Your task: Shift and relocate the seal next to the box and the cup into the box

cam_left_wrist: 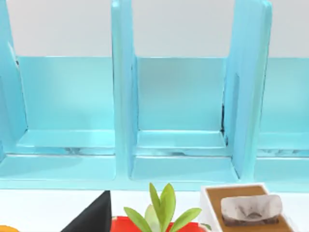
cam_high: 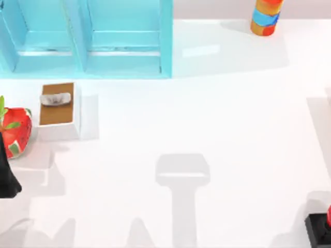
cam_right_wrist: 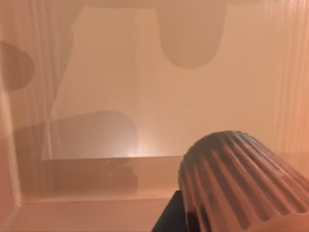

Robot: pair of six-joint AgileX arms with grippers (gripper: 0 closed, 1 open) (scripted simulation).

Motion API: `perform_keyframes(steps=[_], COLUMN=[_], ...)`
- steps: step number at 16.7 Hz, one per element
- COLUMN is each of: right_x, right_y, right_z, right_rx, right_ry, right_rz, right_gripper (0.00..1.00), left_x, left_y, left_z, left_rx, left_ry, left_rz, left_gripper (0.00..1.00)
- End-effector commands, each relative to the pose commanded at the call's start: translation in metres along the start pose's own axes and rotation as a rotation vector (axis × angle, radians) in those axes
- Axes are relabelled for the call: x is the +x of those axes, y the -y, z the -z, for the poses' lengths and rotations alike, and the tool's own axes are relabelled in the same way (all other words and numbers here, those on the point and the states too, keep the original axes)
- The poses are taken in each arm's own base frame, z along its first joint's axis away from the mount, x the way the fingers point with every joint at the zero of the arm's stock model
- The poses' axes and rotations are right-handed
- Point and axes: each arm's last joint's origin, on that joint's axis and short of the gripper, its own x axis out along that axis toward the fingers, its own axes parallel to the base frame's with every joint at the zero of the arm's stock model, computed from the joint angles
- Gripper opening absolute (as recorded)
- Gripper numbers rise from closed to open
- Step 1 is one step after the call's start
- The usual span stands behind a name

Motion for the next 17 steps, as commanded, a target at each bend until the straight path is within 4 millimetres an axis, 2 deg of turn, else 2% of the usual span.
perform_keyframes(steps=[3, 8, 13, 15, 17], right_x=[0.007, 0.007, -0.004, 0.006, 0.024], right_y=[-0.001, -0.001, 0.016, 0.018, 0.014], right_z=[0.009, 0.008, -0.009, -0.015, -0.015], right_rx=[-0.016, -0.017, -0.017, -0.030, -0.039], right_ry=[-0.013, -0.012, 0.185, 0.233, 0.215], right_rz=[-0.006, -0.008, 0.059, 0.072, 0.059], right_gripper=[0.00, 0.00, 0.00, 0.00, 0.00], left_x=[0.000, 0.000, 0.000, 0.000, 0.000], left_y=[0.000, 0.000, 0.000, 0.000, 0.000], left_z=[0.000, 0.000, 0.000, 0.000, 0.000], left_rx=[0.000, 0.000, 0.000, 0.000, 0.000], left_ry=[0.000, 0.000, 0.000, 0.000, 0.000], left_rz=[0.000, 0.000, 0.000, 0.000, 0.000], left_gripper=[1.00, 1.00, 1.00, 1.00, 1.00])
